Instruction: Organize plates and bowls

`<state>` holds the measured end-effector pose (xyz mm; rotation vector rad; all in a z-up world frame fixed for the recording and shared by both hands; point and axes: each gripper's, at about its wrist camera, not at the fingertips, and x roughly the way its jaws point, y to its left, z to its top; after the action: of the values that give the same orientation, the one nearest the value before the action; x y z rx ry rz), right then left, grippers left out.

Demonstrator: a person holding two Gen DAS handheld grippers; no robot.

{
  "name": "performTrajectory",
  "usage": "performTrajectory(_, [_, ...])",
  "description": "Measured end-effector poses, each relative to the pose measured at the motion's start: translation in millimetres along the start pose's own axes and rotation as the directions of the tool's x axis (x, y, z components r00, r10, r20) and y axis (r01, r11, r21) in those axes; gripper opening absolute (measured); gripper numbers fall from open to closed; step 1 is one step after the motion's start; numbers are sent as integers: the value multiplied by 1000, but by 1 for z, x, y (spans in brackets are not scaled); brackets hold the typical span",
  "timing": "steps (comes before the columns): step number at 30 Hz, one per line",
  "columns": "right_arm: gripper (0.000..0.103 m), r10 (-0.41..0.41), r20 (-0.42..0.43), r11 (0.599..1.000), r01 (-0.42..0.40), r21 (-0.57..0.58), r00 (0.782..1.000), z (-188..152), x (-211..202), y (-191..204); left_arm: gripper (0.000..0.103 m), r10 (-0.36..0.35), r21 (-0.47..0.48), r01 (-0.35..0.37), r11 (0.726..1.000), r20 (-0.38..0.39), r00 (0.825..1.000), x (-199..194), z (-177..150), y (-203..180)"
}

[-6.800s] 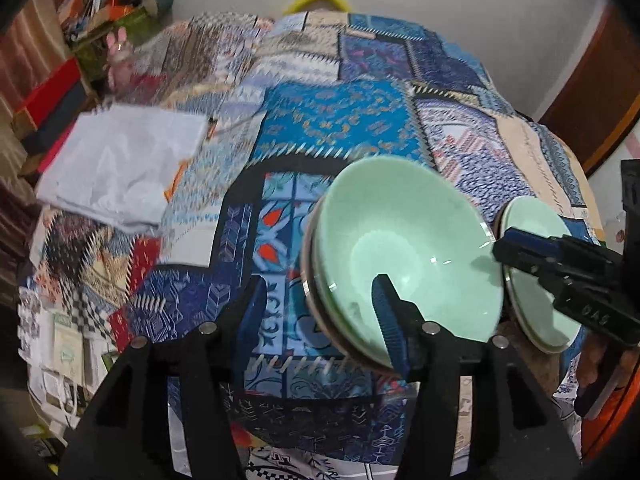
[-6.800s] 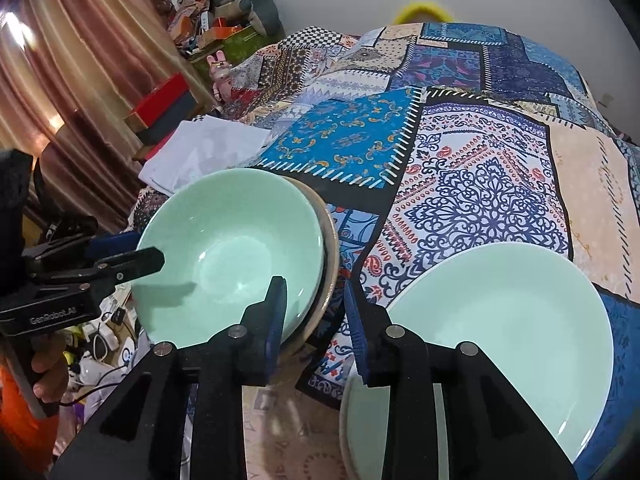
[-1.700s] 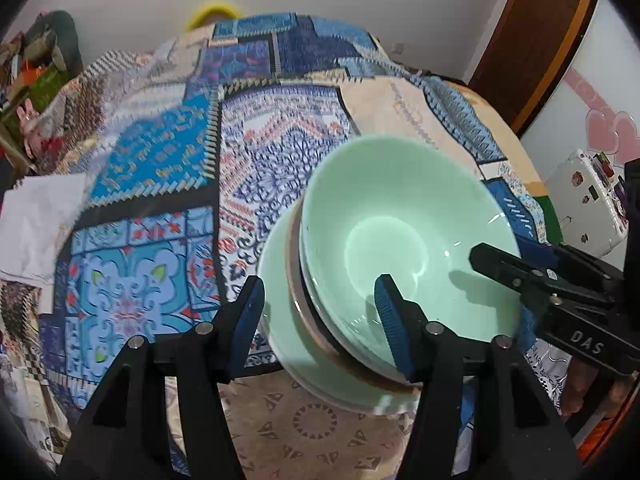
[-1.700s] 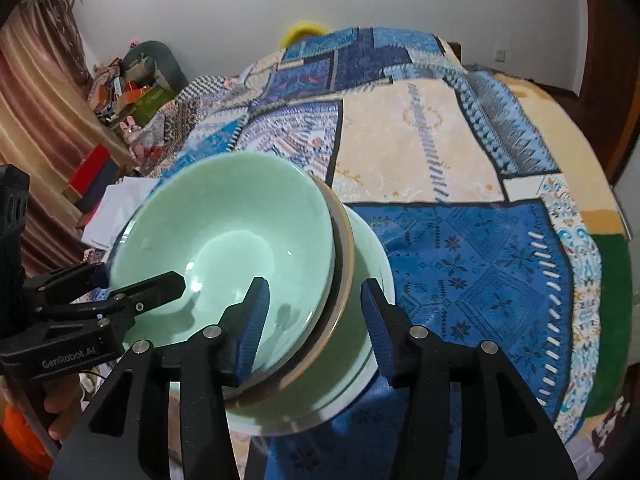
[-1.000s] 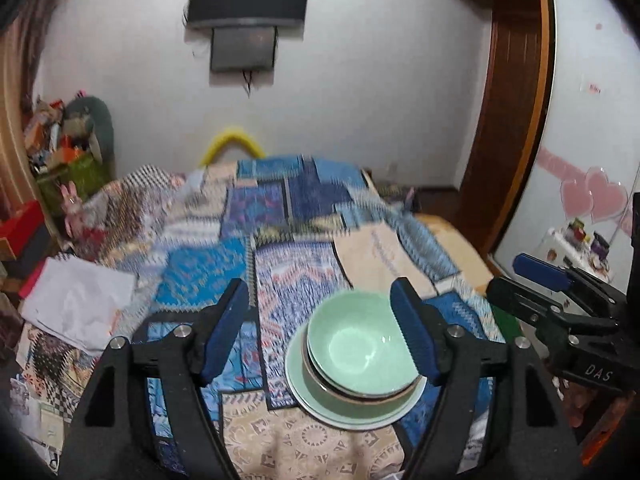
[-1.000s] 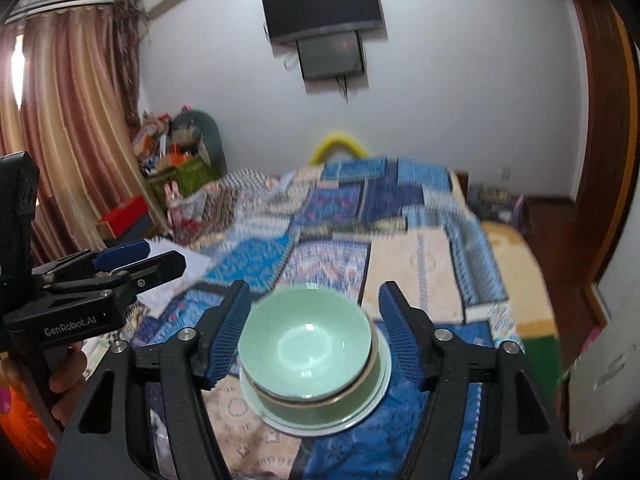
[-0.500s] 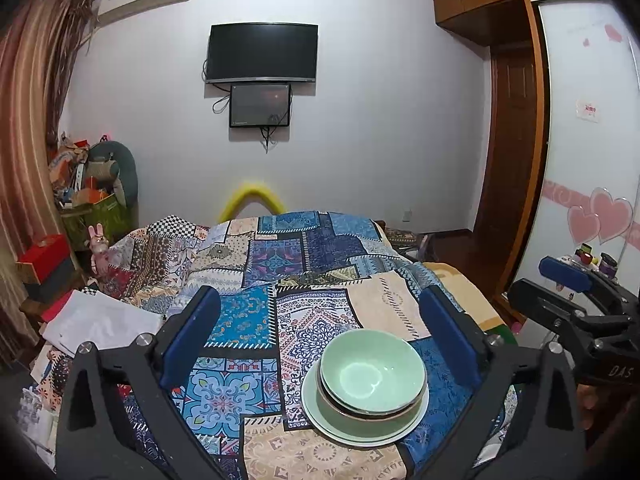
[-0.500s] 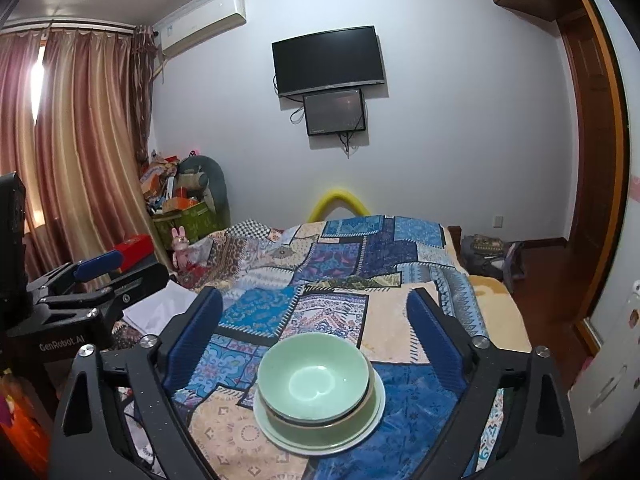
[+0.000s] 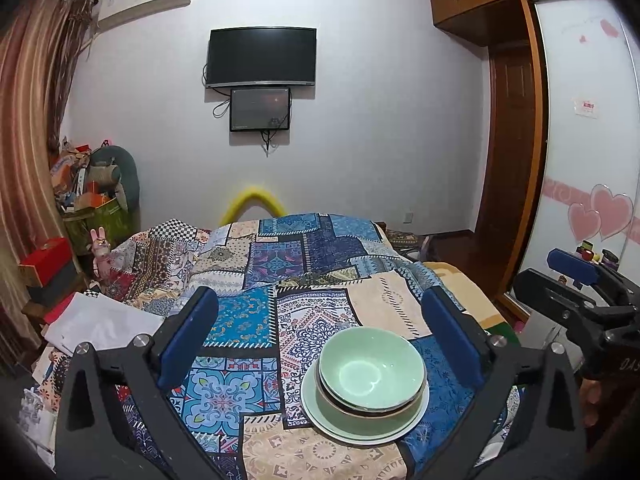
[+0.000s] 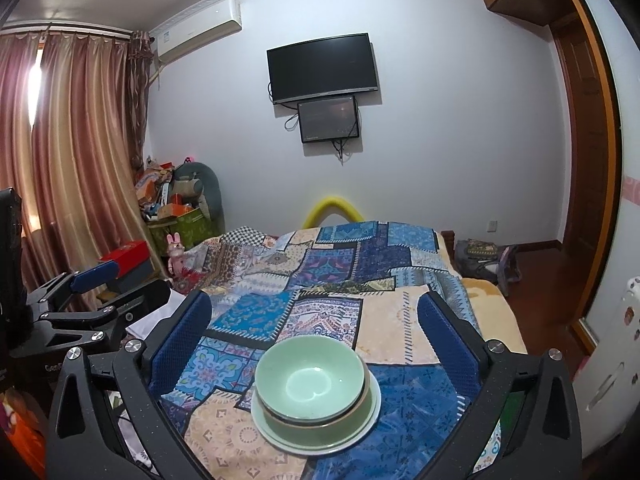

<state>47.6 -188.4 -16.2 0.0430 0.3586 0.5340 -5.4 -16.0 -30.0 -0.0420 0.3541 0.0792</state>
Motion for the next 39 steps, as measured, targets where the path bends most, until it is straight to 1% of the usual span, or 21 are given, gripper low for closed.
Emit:
performTrajectory(20, [103,7,0,1000,-7,-8,1000,-1,-9,2,103,-11,-8,12,1000,11,1000,-2,2,0])
performTrajectory(39, [103,15,-4,1000,-15,14,1000,1,-6,-2,103,-30,-9,30,1000,6,1000,-2,2,-1])
